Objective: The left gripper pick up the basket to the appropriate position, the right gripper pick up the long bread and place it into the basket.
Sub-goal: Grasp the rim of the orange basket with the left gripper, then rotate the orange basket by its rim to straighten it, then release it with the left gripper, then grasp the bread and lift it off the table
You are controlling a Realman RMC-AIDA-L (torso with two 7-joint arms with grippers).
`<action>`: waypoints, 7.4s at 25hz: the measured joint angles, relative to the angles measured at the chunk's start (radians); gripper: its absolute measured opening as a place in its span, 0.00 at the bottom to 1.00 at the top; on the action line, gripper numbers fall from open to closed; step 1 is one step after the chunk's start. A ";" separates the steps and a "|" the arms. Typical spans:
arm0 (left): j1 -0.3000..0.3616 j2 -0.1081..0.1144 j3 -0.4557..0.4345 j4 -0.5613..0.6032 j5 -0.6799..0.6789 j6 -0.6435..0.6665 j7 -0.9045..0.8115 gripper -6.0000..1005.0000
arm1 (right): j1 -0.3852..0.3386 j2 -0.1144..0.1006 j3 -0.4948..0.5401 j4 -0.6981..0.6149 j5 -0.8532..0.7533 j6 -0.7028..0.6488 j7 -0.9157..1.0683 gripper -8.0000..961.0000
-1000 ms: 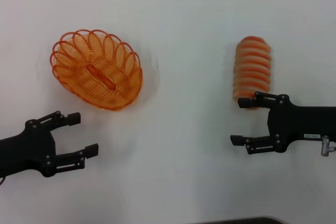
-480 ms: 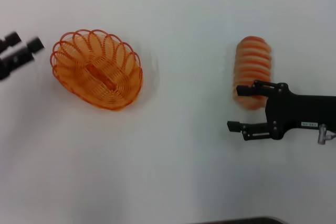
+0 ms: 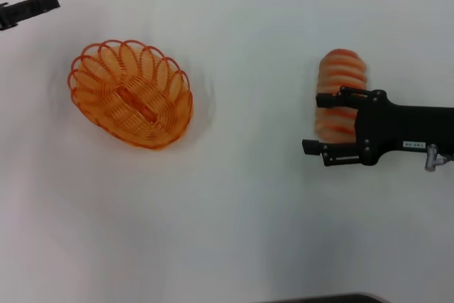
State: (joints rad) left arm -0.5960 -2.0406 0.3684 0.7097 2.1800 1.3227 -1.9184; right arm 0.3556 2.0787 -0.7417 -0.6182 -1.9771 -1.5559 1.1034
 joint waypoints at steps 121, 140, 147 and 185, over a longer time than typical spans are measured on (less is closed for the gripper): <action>0.123 -0.135 0.598 0.313 0.210 -0.093 -0.800 0.08 | 0.068 0.014 0.055 0.153 0.393 0.223 -0.030 0.92; 0.165 -0.129 0.544 0.315 0.053 -0.049 -0.603 0.27 | 0.080 0.014 0.057 0.169 0.393 0.220 -0.022 0.91; 0.185 -0.124 0.428 0.348 0.029 0.003 -0.418 0.55 | 0.084 0.015 0.054 0.196 0.448 0.211 -0.017 0.91; 0.276 -0.099 0.053 0.318 0.065 0.571 0.694 0.90 | 0.433 -0.110 0.006 -0.216 -0.417 -0.188 1.655 0.89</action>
State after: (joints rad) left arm -0.3204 -2.1400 0.4213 1.0272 2.2445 1.8934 -1.2240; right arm 0.7886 1.9686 -0.7360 -0.8346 -2.3941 -1.7435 2.7589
